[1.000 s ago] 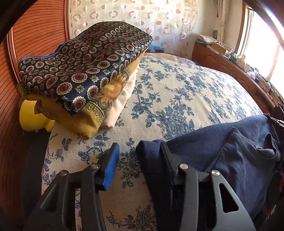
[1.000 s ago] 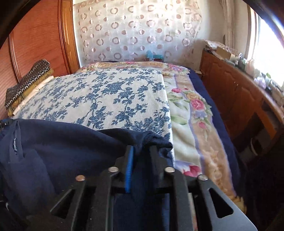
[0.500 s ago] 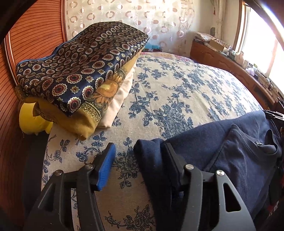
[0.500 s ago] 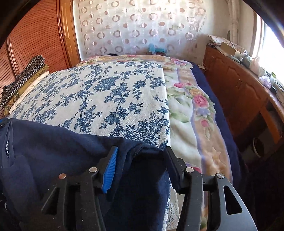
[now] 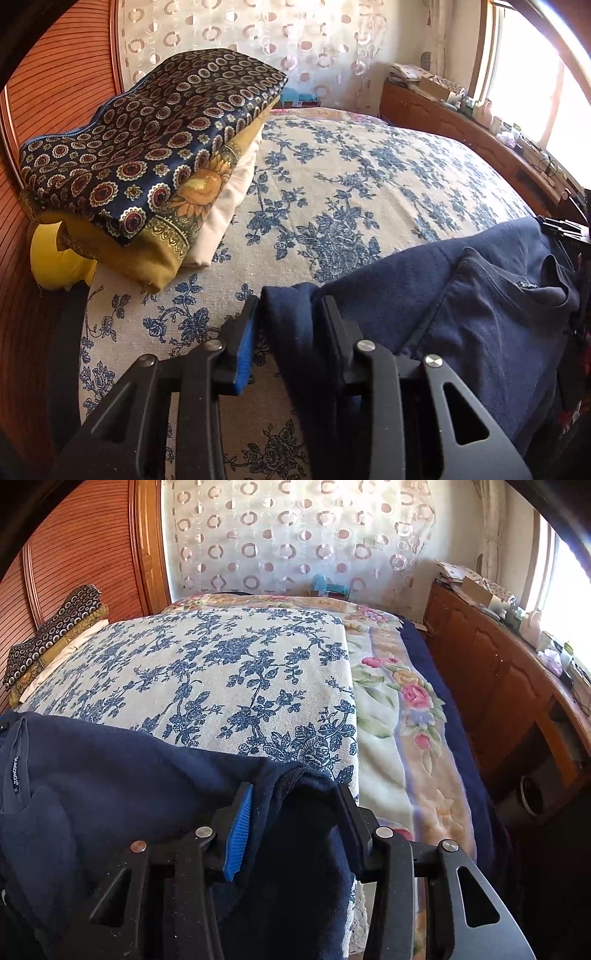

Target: Fold small clothes

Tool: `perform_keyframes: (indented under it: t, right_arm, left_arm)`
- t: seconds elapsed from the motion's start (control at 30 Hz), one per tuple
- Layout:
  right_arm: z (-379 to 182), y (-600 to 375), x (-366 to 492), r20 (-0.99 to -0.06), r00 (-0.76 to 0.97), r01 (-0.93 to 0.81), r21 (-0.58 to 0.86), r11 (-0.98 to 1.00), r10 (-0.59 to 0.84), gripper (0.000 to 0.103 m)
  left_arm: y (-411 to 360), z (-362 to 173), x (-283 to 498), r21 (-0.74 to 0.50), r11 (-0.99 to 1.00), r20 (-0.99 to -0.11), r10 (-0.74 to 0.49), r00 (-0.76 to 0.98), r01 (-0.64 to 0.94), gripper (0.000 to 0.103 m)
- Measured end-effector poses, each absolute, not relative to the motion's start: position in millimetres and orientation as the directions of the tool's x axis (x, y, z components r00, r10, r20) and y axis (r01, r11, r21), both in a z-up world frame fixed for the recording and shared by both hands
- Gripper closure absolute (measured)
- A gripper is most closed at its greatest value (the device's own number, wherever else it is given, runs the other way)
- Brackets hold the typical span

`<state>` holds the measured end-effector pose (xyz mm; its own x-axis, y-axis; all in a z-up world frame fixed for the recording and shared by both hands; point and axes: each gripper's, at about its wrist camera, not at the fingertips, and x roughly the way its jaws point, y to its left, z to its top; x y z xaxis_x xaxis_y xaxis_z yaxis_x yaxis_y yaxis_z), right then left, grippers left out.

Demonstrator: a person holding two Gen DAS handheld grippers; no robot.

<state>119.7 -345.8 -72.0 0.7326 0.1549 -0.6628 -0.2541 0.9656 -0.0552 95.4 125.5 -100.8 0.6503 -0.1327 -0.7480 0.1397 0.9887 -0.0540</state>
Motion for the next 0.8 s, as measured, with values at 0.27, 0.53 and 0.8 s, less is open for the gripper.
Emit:
perform_keyframes:
  t: [0.27,0.53,0.8]
  right_arm:
    - [-72.9,-346.0,119.8,-0.667,0.717,-0.302,-0.036,0.953,0.202,0.082]
    - [-72.8,-340.0,116.8,-0.665,0.726,-0.296,-0.072,0.953,0.176,0.087]
    - [-54.1,-348.0,83.0,-0.582,0.774,-0.309,-0.005,0.951,0.248,0.096]
  left_arm:
    - [124.5,-101.7,97.2,-0.052,0.989,-0.744,-0.132,0.655,0.141,0.069]
    - [124.6,-102.3,95.9,-0.050,0.988,-0.739,-0.136,0.660,0.147,0.070]
    - [118.8,-80.4,72.5,-0.116,0.969,-0.698,-0.237,0.675,0.220,0.093]
